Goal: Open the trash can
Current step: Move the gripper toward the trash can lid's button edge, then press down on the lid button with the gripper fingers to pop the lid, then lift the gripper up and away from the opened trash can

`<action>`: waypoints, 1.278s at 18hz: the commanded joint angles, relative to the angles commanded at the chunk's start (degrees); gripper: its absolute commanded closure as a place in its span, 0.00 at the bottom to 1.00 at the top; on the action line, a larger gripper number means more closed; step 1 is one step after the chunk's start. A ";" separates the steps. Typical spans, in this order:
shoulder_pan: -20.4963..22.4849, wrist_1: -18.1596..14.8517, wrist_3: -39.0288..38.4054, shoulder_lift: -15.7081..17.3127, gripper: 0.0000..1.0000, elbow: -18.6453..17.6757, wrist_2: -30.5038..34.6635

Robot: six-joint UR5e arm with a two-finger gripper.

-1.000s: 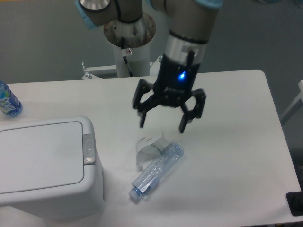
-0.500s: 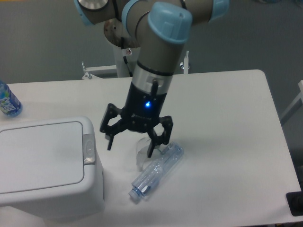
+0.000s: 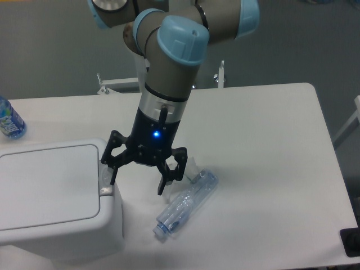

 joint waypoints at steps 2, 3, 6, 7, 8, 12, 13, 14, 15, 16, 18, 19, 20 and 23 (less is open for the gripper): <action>-0.09 0.17 -0.09 -0.17 0.00 0.00 0.09; -0.09 0.26 -0.09 -0.35 0.00 0.00 0.09; -0.09 0.26 -0.09 -0.35 0.00 0.00 0.09; -0.09 0.26 0.00 -0.44 0.00 0.00 0.09; -0.09 0.26 0.00 -0.61 0.00 0.00 0.09; -0.18 0.26 0.00 -0.70 0.00 0.00 0.18; -0.18 0.26 0.00 -0.79 0.00 0.00 0.18; -0.18 0.26 0.00 -0.79 0.00 0.00 0.18; -0.18 0.26 0.00 -0.79 0.00 0.09 0.09; -0.18 0.26 0.00 -0.79 0.00 0.09 0.17; -0.18 0.26 0.09 -0.97 0.00 0.09 0.18; -0.18 0.26 0.09 -1.05 0.00 0.17 0.18; -0.18 0.26 0.09 -1.05 0.00 0.26 0.09; -0.09 0.26 0.61 -0.79 0.00 2.01 0.17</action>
